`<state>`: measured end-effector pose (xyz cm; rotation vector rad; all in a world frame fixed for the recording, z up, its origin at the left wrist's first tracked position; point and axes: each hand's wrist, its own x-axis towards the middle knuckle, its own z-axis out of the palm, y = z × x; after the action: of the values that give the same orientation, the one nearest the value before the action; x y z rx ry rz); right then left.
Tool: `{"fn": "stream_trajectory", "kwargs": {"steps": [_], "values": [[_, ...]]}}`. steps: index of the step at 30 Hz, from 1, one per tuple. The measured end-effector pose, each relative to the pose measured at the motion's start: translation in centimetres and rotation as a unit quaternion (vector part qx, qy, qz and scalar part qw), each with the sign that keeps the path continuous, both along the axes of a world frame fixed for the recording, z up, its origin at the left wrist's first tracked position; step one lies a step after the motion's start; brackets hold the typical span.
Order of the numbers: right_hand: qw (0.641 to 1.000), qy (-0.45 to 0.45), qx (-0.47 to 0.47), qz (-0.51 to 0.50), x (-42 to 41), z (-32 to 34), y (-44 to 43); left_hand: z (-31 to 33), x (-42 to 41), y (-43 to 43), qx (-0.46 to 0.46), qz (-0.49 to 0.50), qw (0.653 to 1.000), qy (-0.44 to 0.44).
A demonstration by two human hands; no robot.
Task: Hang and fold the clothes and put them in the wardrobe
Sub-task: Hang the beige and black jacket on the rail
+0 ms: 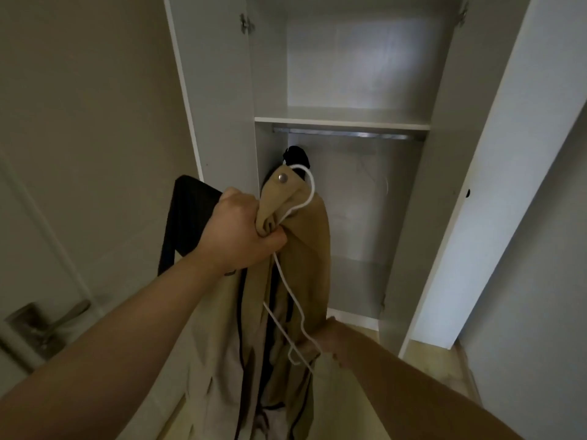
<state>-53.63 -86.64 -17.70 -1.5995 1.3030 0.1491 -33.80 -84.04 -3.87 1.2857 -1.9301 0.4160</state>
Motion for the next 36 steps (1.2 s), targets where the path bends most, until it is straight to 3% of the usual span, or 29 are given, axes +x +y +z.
{"fn": "stream_trajectory", "kwargs": {"steps": [4, 7, 12, 16, 19, 23, 28, 33, 36], "values": [[0.985, -0.062, 0.051, -0.153, 0.5, -2.5, 1.7, 1.2, 1.9, 0.8, -0.031, 0.015, 0.999, 0.009], [0.959, -0.115, 0.001, -0.259, 1.5, -2.9, 0.8, 1.0, 4.1, 1.2, -0.042, 0.04, 0.998, 0.022], [0.965, -0.013, -0.24, -0.107, 2.8, -0.7, -3.1, -0.2, 7.8, 2.0, -0.01, 0.137, 0.989, 0.045], [0.893, 0.11, -0.427, -0.094, 3.0, 2.3, -5.7, -1.1, 9.7, 2.2, 0.028, 0.199, 0.977, 0.076], [0.834, 0.147, -0.53, -0.033, 2.8, 6.3, -6.9, -2.0, 10.6, 2.2, 0.119, 0.254, 0.958, 0.064], [0.774, 0.147, -0.614, 0.05, 2.3, 10.8, -7.4, -3.3, 10.6, 1.4, 0.218, 0.253, 0.939, 0.077], [0.724, 0.178, -0.652, 0.137, 0.8, 14.4, -8.5, -4.2, 9.4, -0.6, 0.235, 0.198, 0.941, 0.141], [0.708, 0.228, -0.652, 0.148, -0.9, 17.4, -10.9, -4.5, 8.2, -3.2, 0.223, 0.164, 0.927, 0.255], [0.688, 0.237, -0.671, 0.141, -1.6, 17.9, -12.1, -5.0, 7.0, -4.8, 0.227, 0.161, 0.92, 0.276]]}}
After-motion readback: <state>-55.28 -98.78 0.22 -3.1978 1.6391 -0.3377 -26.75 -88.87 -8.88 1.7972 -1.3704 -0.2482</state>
